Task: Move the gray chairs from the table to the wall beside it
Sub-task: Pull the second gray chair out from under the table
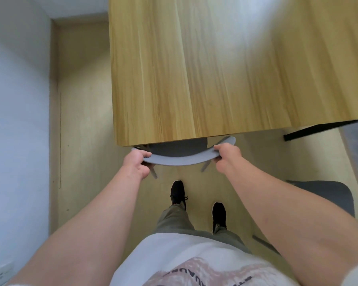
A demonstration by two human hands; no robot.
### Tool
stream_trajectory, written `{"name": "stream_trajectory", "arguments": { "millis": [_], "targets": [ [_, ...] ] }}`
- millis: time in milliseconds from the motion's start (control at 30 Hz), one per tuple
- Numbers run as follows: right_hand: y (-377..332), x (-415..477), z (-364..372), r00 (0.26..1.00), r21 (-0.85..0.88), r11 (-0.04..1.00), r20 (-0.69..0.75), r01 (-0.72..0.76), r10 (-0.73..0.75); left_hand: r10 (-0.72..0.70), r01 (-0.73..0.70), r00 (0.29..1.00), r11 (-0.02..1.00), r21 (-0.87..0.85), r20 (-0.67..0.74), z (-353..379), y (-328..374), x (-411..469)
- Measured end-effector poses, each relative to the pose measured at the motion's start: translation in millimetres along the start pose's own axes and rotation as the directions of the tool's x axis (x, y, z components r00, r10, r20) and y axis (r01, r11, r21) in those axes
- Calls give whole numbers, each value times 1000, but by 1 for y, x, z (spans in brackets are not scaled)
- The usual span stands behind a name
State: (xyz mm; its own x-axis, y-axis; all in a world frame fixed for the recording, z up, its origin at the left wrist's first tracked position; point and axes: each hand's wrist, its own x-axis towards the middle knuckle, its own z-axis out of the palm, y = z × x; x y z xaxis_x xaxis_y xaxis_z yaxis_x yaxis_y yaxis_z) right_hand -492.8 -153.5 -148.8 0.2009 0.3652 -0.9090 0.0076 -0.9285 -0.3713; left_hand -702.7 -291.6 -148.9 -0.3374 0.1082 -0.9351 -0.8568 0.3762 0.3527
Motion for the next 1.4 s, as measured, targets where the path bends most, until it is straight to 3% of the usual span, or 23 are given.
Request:
{"name": "stream_trajectory", "arguments": {
  "millis": [233, 833, 1400],
  "targets": [
    [-10, -31, -48, 998, 12, 999, 49, 46, -46, 27, -27, 1000, 999, 45, 7, 7, -21, -69],
    [16, -56, -218, 975, -60, 988, 181, 146, -133, 165, -168, 985, 985, 48, 58, 12, -172, -170],
    [162, -86, -301, 981, -22, 986, 102, 167, -164, 131, -135, 987, 990, 37, 92, -84, -292, -194]
  ]
}}
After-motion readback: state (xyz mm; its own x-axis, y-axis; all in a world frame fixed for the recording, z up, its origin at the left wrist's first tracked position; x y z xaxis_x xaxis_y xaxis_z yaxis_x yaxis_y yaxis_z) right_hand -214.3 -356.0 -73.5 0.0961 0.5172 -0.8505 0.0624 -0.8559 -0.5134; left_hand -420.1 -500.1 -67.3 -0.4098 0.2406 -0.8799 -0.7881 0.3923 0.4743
